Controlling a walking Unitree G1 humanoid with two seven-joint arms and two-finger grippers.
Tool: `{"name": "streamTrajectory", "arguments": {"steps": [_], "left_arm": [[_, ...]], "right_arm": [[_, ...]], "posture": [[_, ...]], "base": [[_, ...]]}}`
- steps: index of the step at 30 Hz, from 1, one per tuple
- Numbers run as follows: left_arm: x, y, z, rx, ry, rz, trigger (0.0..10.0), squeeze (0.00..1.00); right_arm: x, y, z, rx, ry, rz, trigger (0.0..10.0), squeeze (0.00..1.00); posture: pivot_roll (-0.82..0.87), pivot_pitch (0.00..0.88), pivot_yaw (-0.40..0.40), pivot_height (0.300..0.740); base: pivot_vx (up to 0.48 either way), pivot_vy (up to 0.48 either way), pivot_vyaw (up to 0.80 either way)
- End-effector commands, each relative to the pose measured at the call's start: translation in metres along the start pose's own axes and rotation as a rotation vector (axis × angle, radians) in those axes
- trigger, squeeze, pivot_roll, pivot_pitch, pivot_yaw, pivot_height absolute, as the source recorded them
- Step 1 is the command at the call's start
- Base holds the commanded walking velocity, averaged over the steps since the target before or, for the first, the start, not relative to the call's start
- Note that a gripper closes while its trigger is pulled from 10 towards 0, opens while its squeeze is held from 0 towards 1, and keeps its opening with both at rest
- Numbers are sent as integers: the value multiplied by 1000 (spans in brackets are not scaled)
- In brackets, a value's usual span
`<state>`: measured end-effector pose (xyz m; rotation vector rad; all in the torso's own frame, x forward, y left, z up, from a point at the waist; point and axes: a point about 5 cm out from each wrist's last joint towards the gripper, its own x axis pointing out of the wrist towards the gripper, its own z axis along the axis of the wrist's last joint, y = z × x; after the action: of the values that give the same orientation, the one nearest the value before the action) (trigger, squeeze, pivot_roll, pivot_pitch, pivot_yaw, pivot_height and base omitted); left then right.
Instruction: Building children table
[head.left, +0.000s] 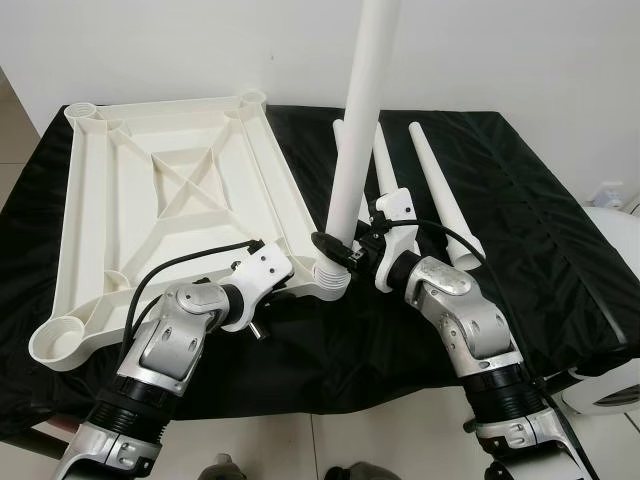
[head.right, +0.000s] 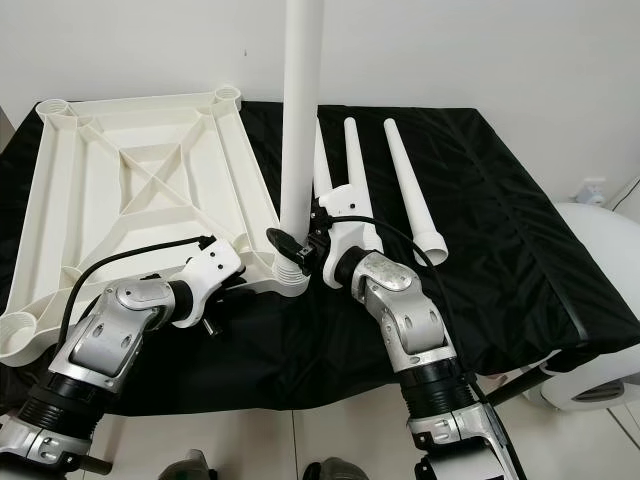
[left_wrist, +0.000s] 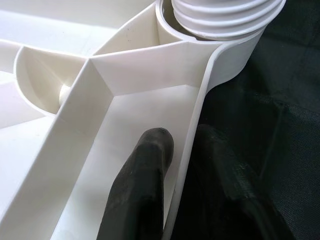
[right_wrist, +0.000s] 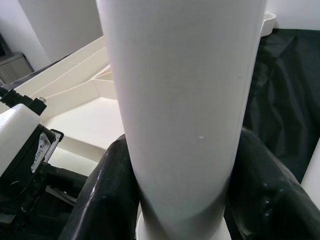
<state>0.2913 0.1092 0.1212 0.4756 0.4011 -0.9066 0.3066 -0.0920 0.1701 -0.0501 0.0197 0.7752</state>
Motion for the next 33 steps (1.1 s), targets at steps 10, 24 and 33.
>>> {"name": "streamTrajectory", "arguments": {"steps": [10,24,33], "left_arm": [[1,3,-7,-30,5,104,10000,0],[-3,4,-7,-36,4,114,10000,0],[-5,5,-8,-43,8,121,10000,0]], "right_arm": [[-6,-15,-40,120,65,-184,10000,0],[-6,-7,-52,34,78,-180,10000,0],[-8,2,-59,-14,85,-134,10000,0]], "posture": [[37,0,-80,740],[42,17,-76,740],[39,33,-71,740]], "base": [[0,0,0],[0,0,0],[0,0,0]]}}
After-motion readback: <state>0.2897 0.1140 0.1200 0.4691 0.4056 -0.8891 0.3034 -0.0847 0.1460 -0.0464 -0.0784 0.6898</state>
